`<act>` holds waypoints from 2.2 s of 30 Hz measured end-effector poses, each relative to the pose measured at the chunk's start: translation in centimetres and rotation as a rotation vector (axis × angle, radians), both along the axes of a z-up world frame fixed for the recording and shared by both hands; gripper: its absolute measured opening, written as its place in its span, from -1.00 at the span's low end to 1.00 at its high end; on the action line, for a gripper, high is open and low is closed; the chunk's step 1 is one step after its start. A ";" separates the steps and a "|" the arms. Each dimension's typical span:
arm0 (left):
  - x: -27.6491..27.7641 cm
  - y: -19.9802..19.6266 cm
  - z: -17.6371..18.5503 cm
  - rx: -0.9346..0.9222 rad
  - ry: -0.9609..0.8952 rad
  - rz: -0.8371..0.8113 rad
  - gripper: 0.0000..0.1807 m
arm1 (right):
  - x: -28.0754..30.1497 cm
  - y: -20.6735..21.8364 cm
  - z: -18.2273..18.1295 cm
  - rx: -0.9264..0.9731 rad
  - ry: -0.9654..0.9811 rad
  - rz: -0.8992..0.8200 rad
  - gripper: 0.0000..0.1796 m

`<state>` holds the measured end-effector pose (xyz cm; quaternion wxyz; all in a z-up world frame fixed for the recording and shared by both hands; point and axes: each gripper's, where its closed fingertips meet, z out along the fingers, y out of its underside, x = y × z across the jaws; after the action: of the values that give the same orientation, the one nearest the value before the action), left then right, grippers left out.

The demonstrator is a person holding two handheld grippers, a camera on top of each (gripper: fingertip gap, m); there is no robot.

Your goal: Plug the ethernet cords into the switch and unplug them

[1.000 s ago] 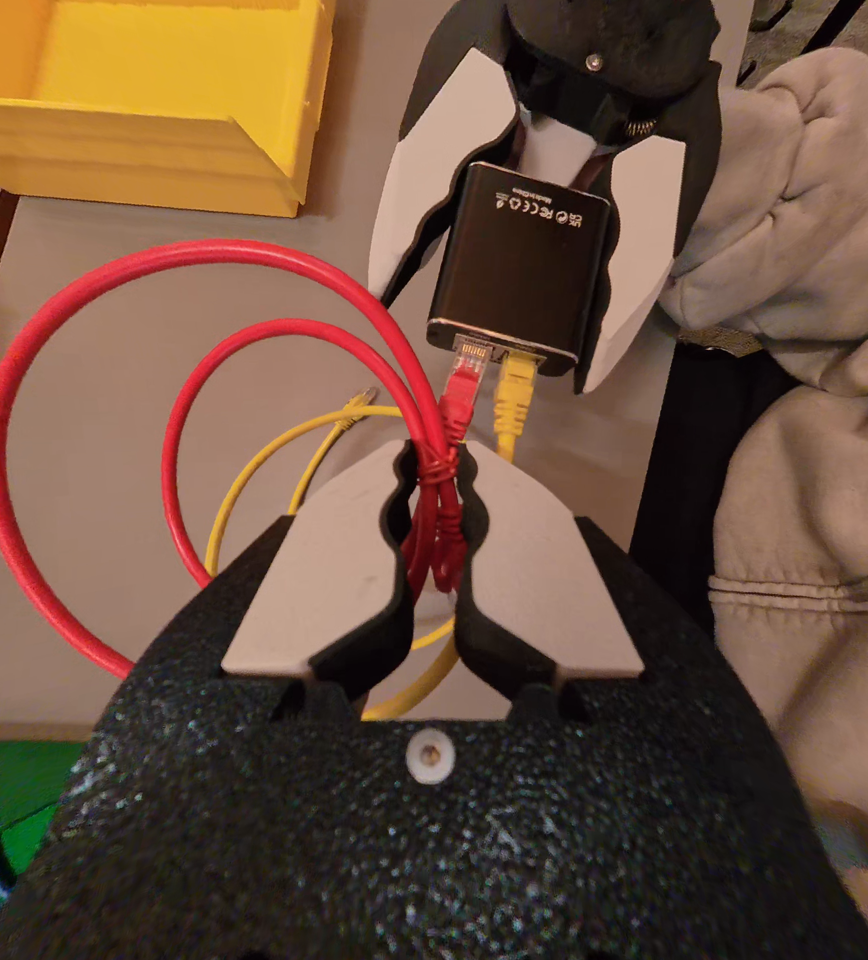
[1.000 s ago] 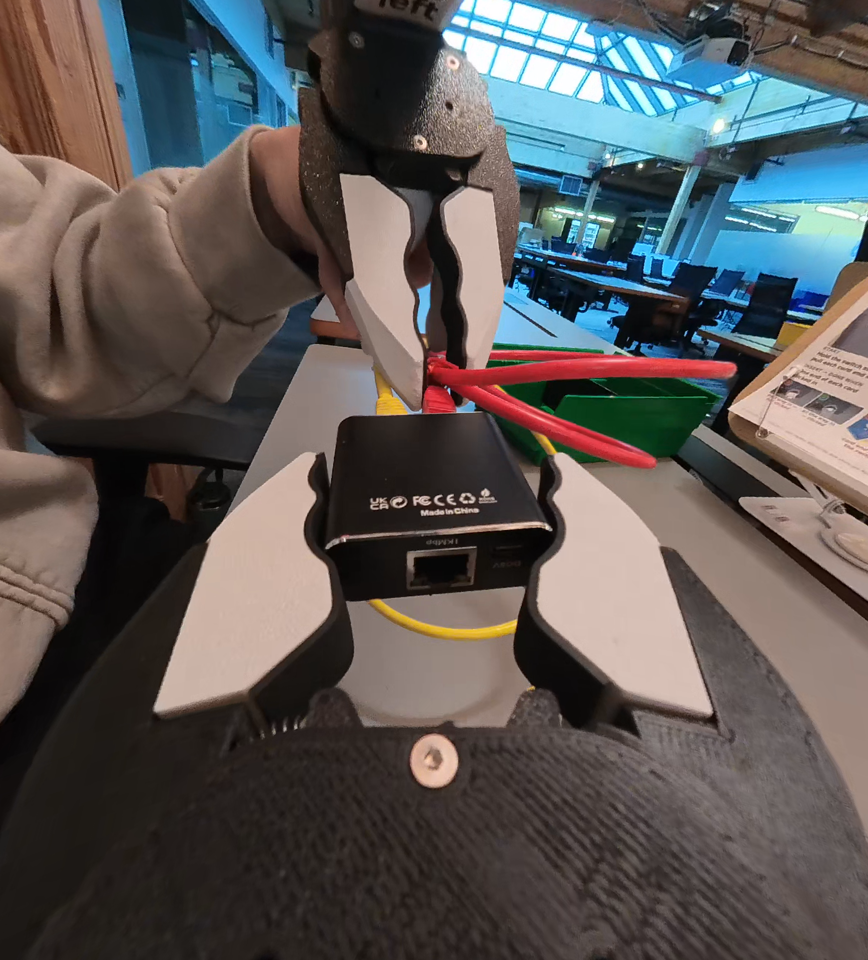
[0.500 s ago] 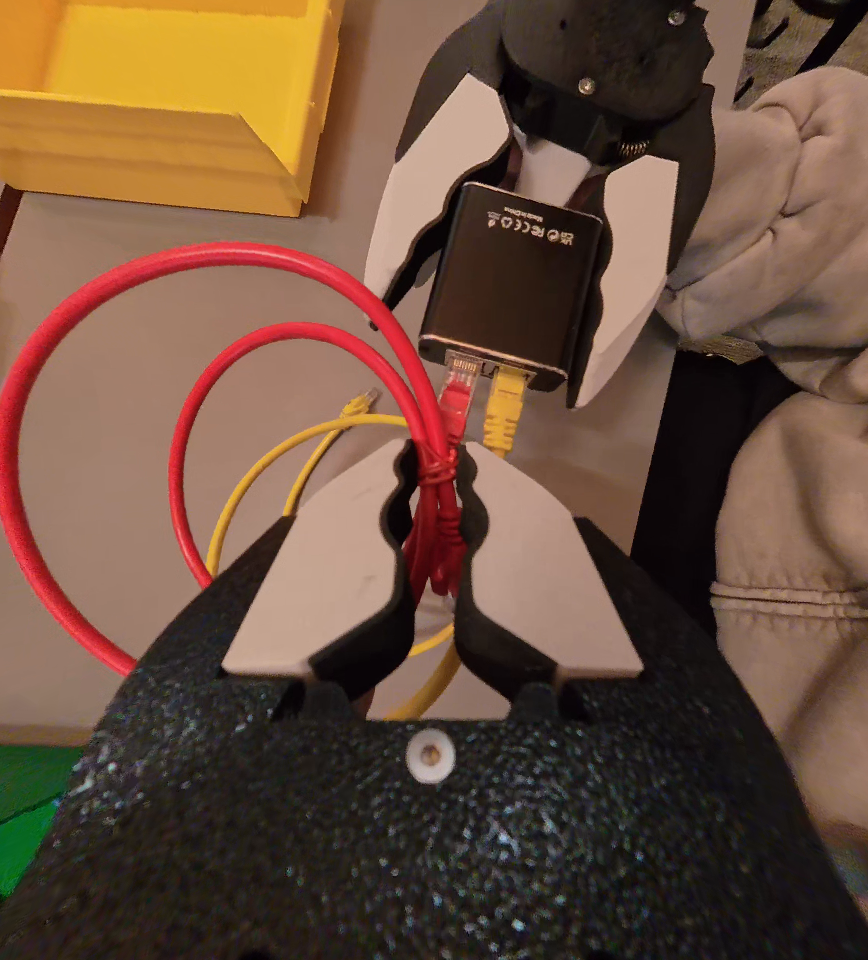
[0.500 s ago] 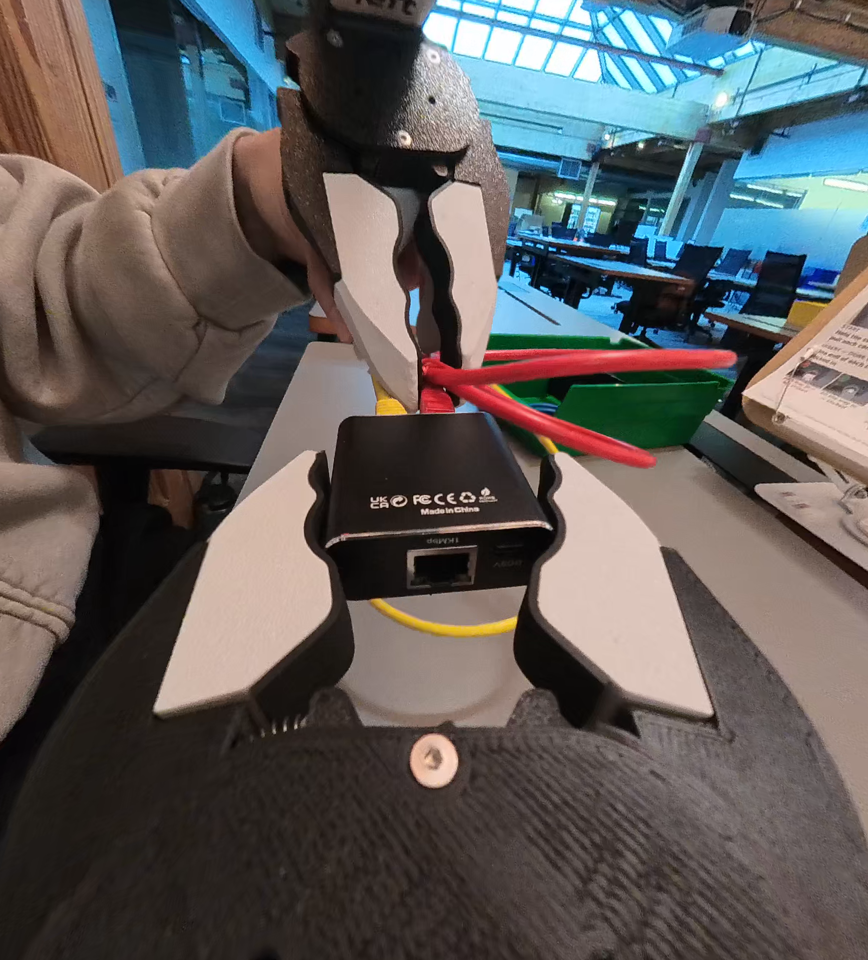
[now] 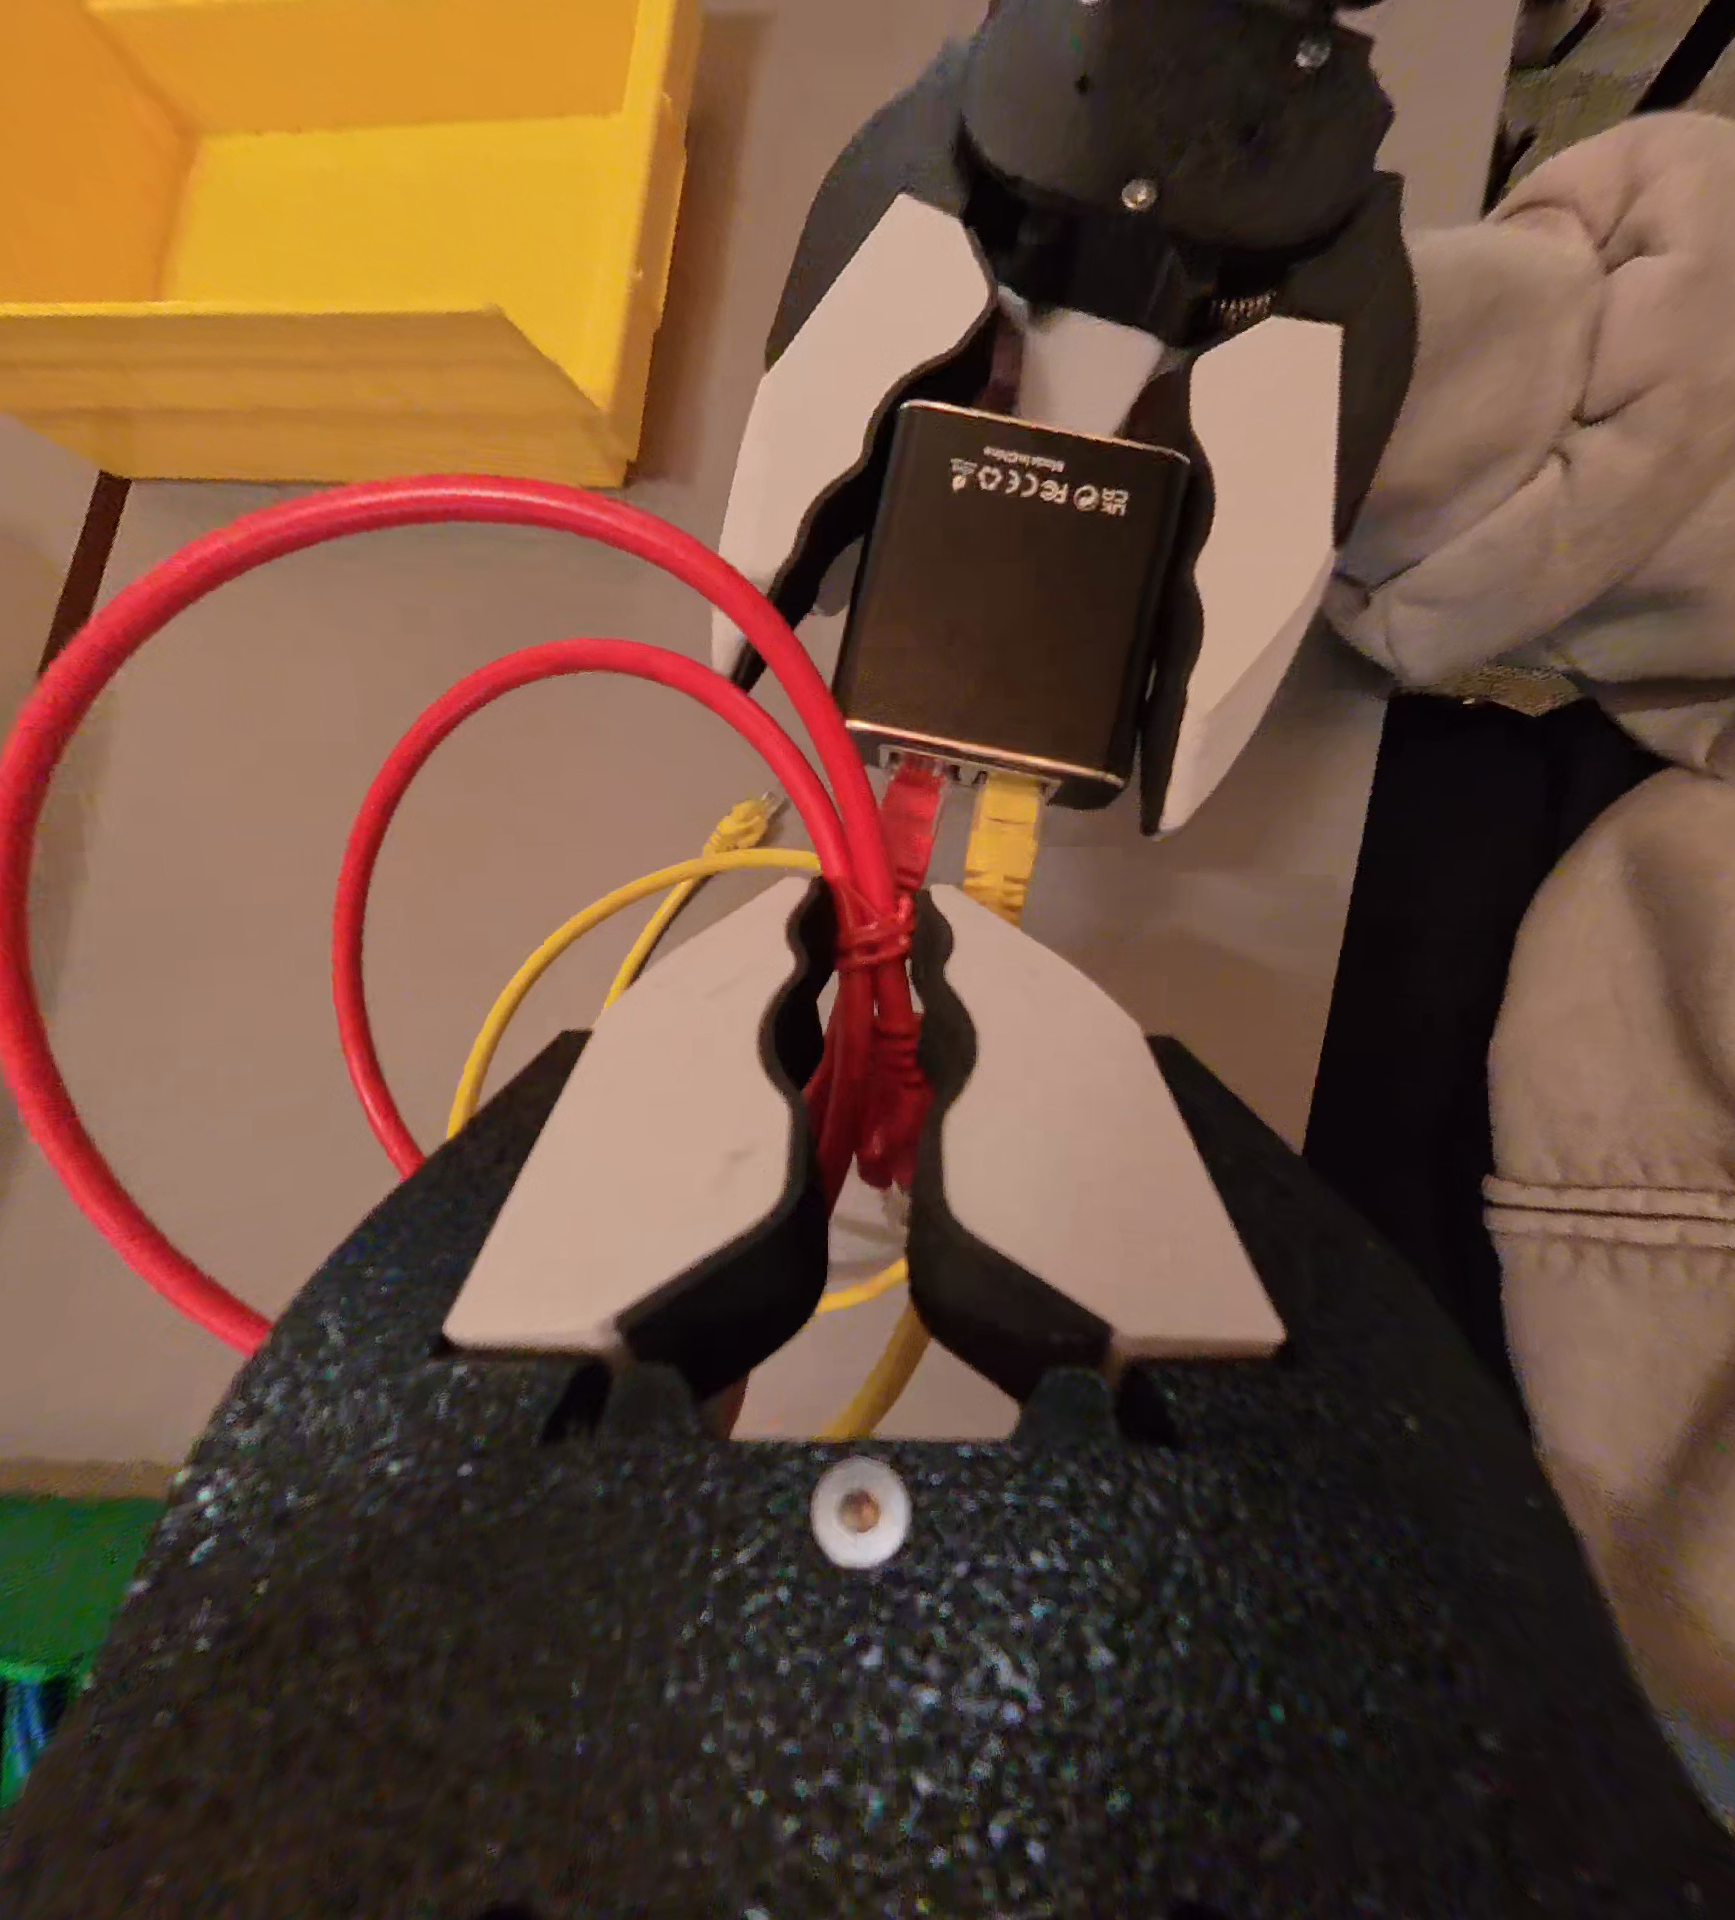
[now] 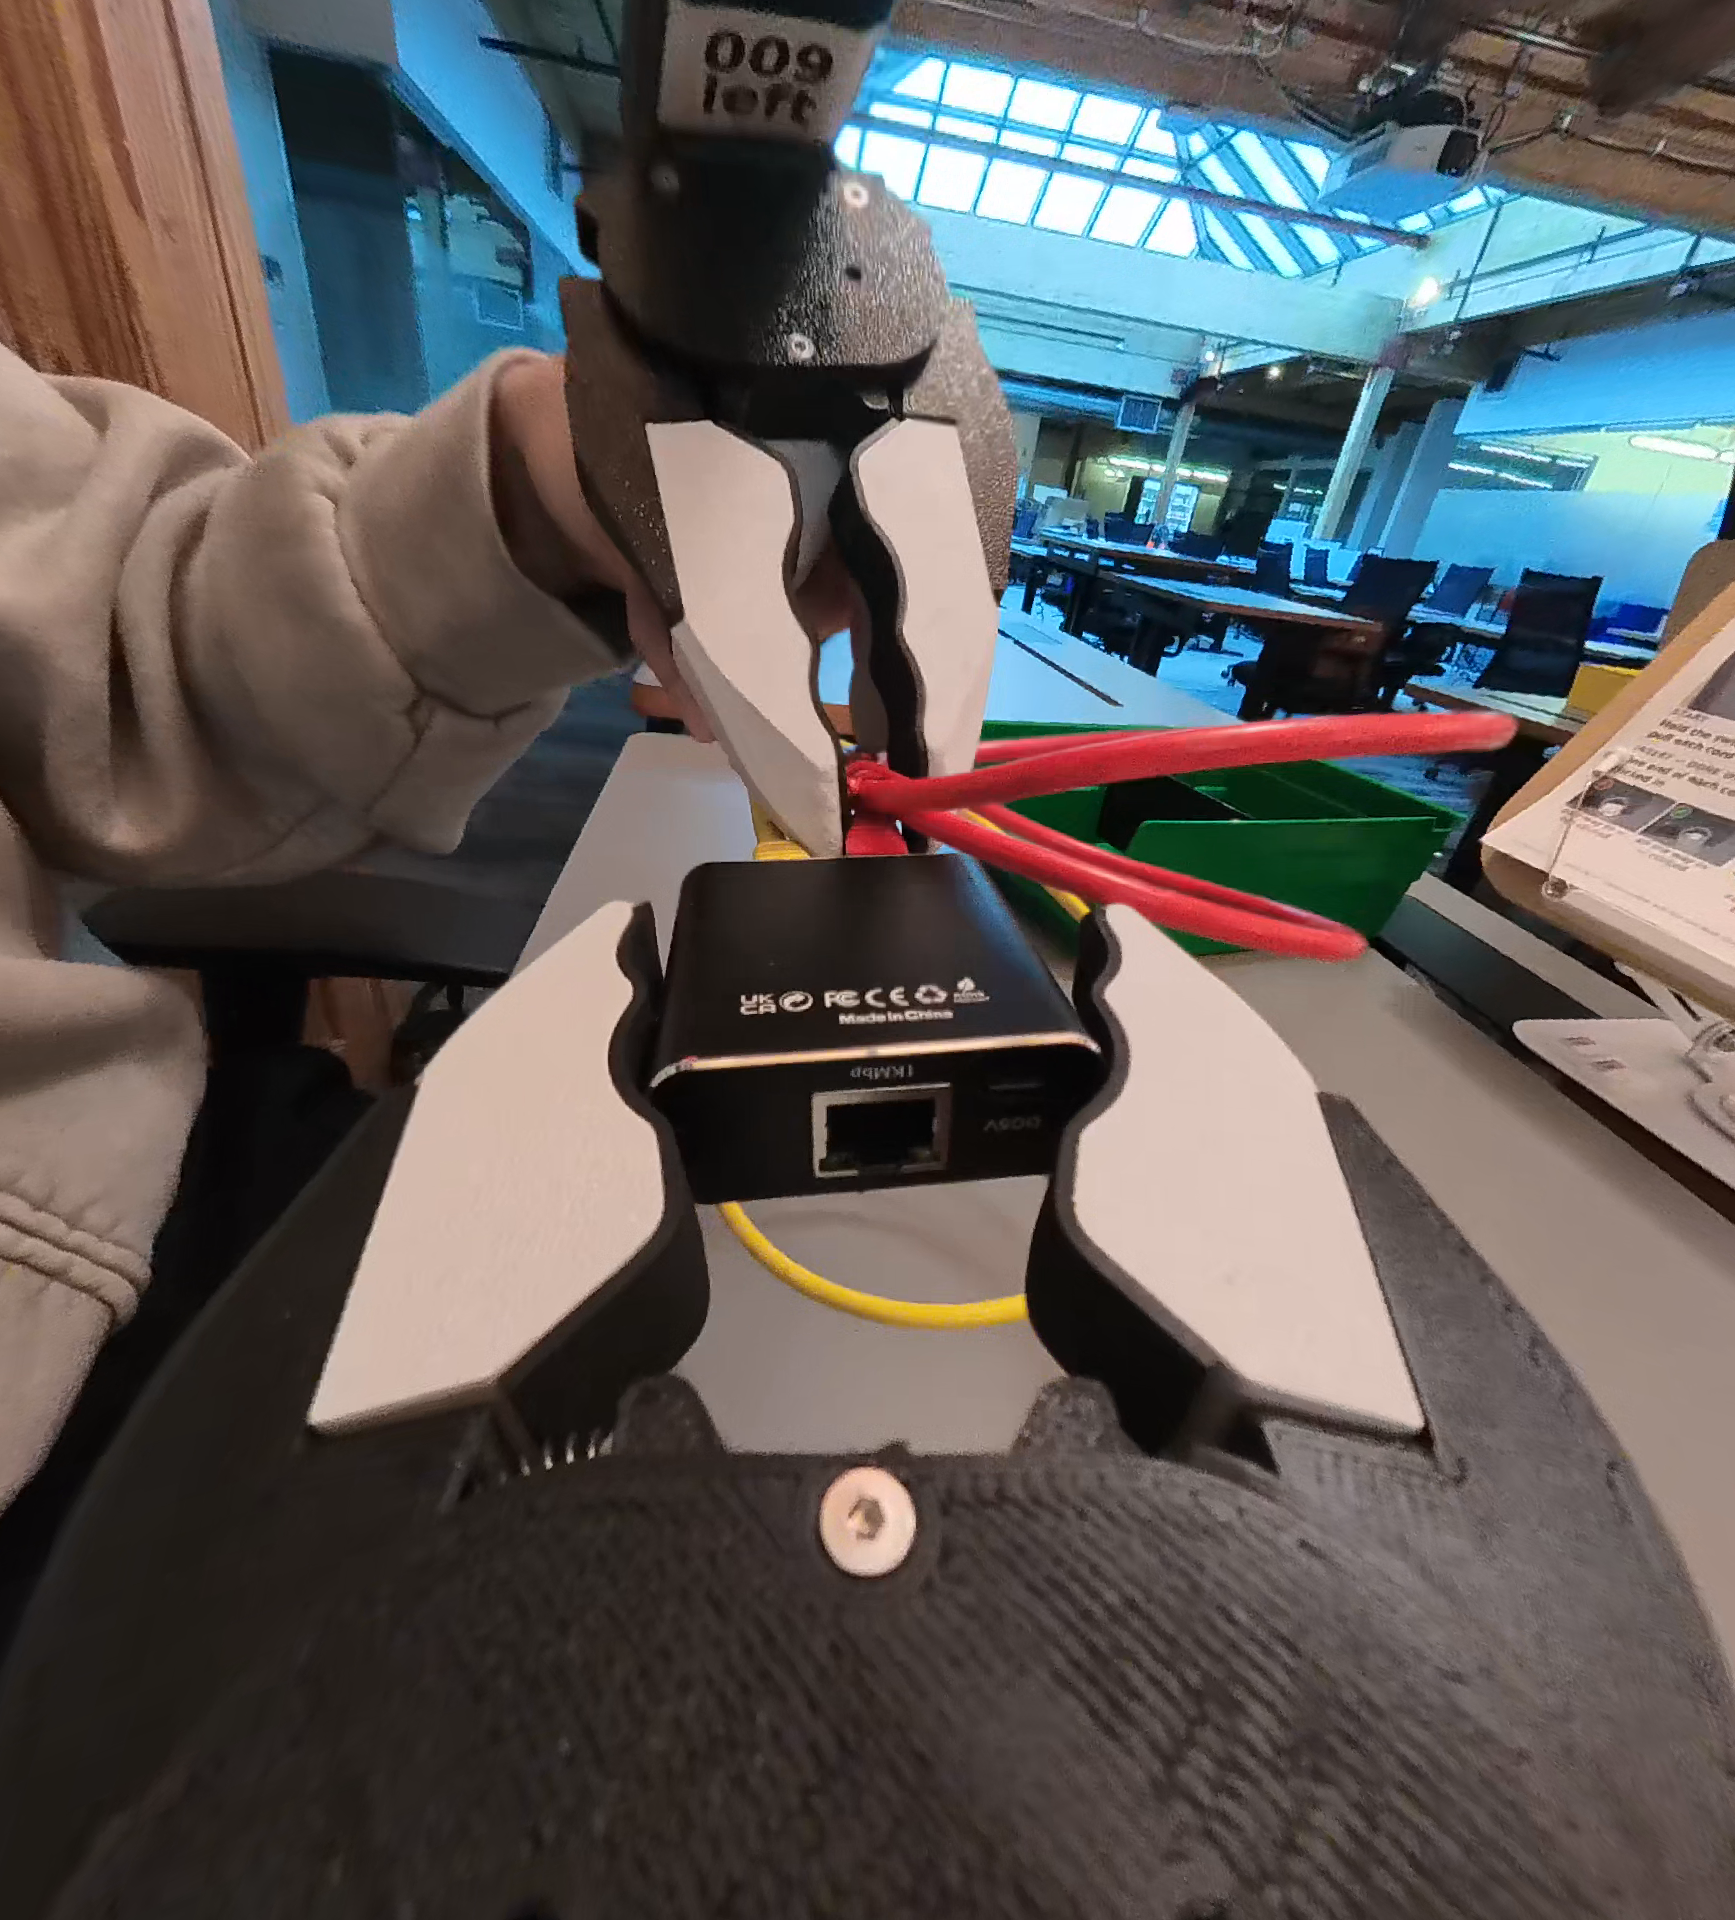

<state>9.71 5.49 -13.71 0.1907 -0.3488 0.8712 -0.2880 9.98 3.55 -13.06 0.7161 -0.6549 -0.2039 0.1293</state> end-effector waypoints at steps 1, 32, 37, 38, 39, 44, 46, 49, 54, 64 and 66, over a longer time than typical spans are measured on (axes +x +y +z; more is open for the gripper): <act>0.0 0.1 0.0 0.018 0.003 0.013 -0.86 | 0.0 0.1 0.0 0.003 0.000 -0.004 -0.13; -1.7 -0.9 0.6 -0.169 0.154 -0.135 -0.79 | -0.5 -2.0 3.0 0.202 0.090 0.107 -0.14; -1.4 -1.1 -0.8 -0.149 0.179 -0.111 -0.84 | -0.4 -2.1 3.1 0.204 0.089 0.102 -0.14; -1.2 -1.0 -1.2 -0.118 0.162 -0.107 -0.85 | -0.4 -2.0 3.0 0.201 0.086 0.099 -0.14; -1.0 -0.9 -1.6 -0.091 0.143 -0.110 -0.85 | -0.3 -2.0 2.8 0.196 0.083 0.097 -0.14; 0.0 -1.0 -0.4 -0.096 -0.006 -0.059 -0.86 | 0.6 -1.9 2.6 0.177 0.092 0.049 -0.14; 0.0 -1.0 -0.3 -0.109 -0.016 -0.050 -0.87 | 0.7 -1.7 2.4 0.161 0.086 0.040 -0.14; -0.1 -1.4 0.3 -0.260 -0.007 -0.040 -0.87 | 0.7 -1.8 2.9 0.194 0.140 0.055 -0.13; 0.2 -1.5 0.2 -0.470 0.010 -0.022 -0.87 | 1.0 -1.7 2.8 0.211 0.215 0.073 -0.13; 1.0 -1.8 0.2 -0.488 -0.065 0.005 -0.86 | 1.4 -1.9 3.2 0.227 0.170 0.035 -0.14; 1.1 -1.8 0.5 -0.415 -0.120 -0.015 -0.86 | 1.3 -2.1 3.5 0.242 0.131 0.019 -0.14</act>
<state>10.77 3.65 -13.22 0.1641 -0.3564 0.7828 -0.4830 11.29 1.40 -9.57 0.8004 -0.5518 -0.1771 0.1532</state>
